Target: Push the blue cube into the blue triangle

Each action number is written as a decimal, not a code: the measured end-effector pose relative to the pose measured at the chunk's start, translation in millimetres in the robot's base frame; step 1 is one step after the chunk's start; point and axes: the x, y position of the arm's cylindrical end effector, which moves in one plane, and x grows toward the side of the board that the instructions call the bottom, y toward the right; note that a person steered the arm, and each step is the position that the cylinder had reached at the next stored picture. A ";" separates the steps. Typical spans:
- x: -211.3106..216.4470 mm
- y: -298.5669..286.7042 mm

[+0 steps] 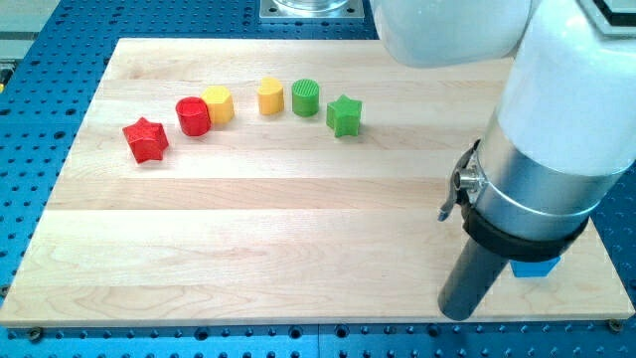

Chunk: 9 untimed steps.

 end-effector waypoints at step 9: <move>-53.1 91.8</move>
